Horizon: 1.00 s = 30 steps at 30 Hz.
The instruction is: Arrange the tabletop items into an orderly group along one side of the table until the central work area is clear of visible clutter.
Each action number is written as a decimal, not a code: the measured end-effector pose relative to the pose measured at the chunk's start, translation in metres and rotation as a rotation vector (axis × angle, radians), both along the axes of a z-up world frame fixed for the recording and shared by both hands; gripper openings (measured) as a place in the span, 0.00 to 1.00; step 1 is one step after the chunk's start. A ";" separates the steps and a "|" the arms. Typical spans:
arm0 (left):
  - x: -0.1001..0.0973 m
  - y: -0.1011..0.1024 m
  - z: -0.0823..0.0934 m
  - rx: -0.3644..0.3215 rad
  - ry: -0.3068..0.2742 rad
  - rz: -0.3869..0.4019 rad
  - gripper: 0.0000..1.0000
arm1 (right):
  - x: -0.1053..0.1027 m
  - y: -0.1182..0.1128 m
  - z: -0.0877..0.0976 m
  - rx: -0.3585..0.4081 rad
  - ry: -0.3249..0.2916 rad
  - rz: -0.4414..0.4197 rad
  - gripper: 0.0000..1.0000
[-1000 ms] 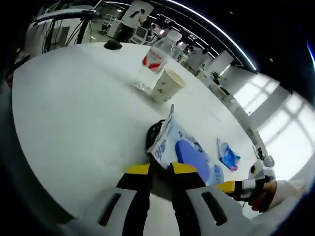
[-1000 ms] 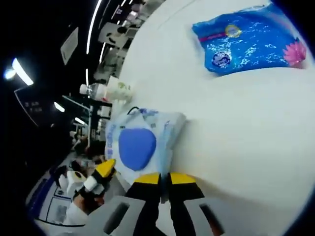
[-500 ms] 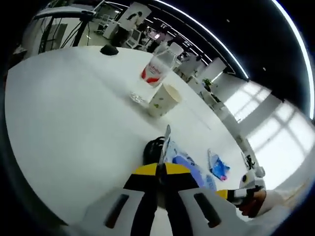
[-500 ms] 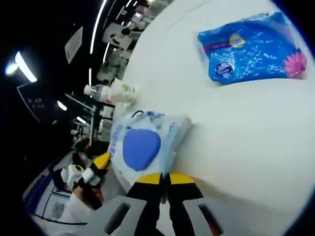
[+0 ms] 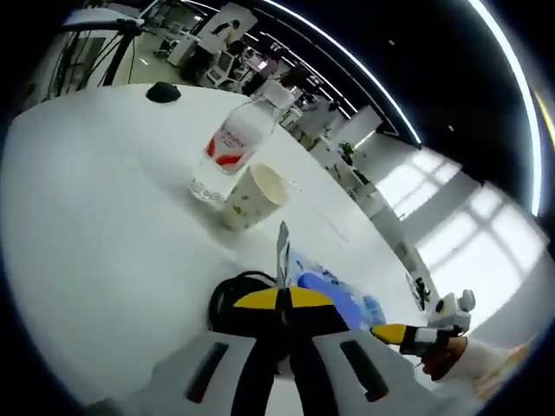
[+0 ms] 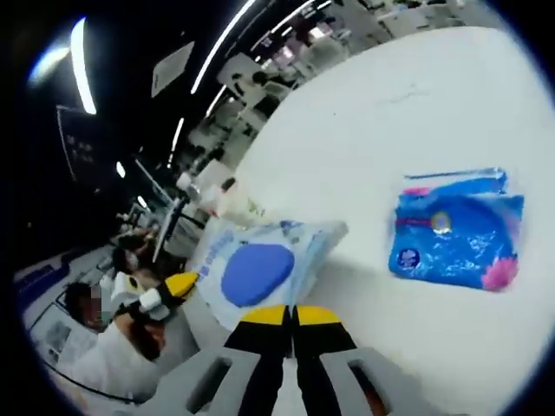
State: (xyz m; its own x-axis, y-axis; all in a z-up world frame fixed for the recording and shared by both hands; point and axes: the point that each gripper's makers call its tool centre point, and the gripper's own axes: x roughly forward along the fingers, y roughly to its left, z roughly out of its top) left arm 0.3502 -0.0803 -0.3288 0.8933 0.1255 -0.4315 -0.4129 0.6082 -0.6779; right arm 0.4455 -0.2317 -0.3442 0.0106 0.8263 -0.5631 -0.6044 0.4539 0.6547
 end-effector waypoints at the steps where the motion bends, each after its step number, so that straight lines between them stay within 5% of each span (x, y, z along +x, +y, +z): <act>1: 0.006 -0.001 0.003 0.002 -0.003 -0.011 0.00 | 0.002 0.000 0.001 -0.005 -0.016 0.002 0.00; 15: 0.056 0.015 -0.013 -0.043 0.025 -0.070 0.00 | 0.053 0.019 -0.011 -0.067 -0.103 -0.037 0.00; 20: 0.066 0.022 -0.022 -0.078 0.025 -0.057 0.00 | 0.058 0.023 -0.019 -0.111 -0.149 -0.013 0.00; 30: 0.073 0.029 -0.039 -0.086 0.063 -0.056 0.00 | 0.067 0.029 -0.039 -0.171 -0.147 0.006 0.00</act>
State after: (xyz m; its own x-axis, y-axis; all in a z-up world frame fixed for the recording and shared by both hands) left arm 0.4233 -0.0511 -0.3680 0.8685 0.0361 -0.4944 -0.4235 0.5725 -0.7021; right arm 0.5128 -0.2029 -0.3831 0.0984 0.7190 -0.6880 -0.6906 0.5471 0.4730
